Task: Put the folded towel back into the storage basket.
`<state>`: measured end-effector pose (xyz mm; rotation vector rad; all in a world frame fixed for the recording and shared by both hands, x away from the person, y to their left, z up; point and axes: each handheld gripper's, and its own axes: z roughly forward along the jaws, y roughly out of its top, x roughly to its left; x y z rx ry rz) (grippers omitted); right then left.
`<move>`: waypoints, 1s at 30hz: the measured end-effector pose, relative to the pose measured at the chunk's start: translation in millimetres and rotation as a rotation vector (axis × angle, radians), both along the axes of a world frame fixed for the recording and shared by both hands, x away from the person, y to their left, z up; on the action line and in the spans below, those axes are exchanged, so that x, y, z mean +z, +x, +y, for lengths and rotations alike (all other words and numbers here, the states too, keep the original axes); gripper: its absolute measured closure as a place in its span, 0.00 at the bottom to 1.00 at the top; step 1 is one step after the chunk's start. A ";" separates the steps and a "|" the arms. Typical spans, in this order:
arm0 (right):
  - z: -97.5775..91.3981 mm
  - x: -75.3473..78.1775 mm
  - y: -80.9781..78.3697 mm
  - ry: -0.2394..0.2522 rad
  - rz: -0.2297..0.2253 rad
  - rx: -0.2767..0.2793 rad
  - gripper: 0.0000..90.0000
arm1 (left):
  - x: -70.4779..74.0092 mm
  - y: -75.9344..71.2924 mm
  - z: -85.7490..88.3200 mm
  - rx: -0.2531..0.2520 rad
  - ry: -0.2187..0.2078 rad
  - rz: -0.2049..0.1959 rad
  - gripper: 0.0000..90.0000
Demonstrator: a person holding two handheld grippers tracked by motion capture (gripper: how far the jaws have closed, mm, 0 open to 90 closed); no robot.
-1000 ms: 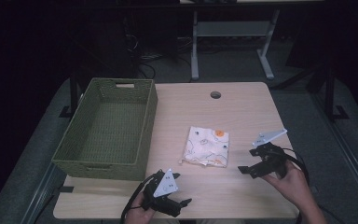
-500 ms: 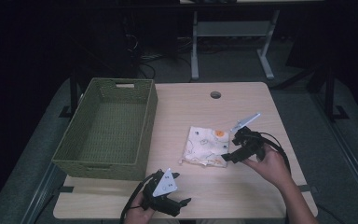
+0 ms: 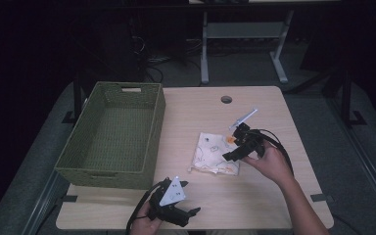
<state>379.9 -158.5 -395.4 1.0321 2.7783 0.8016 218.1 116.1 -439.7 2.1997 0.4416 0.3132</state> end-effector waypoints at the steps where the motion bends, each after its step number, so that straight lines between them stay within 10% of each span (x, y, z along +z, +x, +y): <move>1: 1.4 -0.3 1.9 -0.003 0.003 -0.001 0.25 | 0.0 0.0 0.0 0.000 0.000 0.000 0.18; 30: 32.7 -30.6 35.1 -0.046 0.117 -0.105 0.37 | 1.2 0.2 2.1 0.002 -0.004 -0.004 0.18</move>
